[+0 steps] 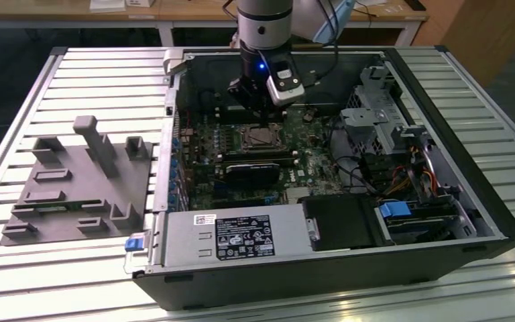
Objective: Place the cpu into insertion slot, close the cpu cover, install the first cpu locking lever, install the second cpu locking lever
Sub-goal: 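Install the second cpu locking lever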
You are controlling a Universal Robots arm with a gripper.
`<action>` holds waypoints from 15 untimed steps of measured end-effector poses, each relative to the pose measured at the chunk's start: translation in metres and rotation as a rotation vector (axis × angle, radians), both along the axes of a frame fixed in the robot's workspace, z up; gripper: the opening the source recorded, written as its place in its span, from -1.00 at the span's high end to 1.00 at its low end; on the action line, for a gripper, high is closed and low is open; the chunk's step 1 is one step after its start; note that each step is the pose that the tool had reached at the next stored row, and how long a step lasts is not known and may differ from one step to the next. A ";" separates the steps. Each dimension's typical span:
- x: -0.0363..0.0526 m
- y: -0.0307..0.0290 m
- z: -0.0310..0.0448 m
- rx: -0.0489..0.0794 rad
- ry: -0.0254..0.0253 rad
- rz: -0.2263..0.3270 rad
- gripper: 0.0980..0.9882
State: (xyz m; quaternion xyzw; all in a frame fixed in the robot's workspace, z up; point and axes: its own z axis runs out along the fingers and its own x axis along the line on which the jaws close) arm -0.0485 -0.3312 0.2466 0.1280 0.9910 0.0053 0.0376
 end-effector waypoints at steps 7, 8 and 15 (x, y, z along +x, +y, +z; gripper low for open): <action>0.0000 -0.0050 -0.0001 0.000 0.0000 0.000 0.99; 0.0000 -0.0061 -0.0001 0.000 0.0000 0.000 0.99; 0.0000 -0.0191 -0.0001 0.000 0.0000 0.000 0.99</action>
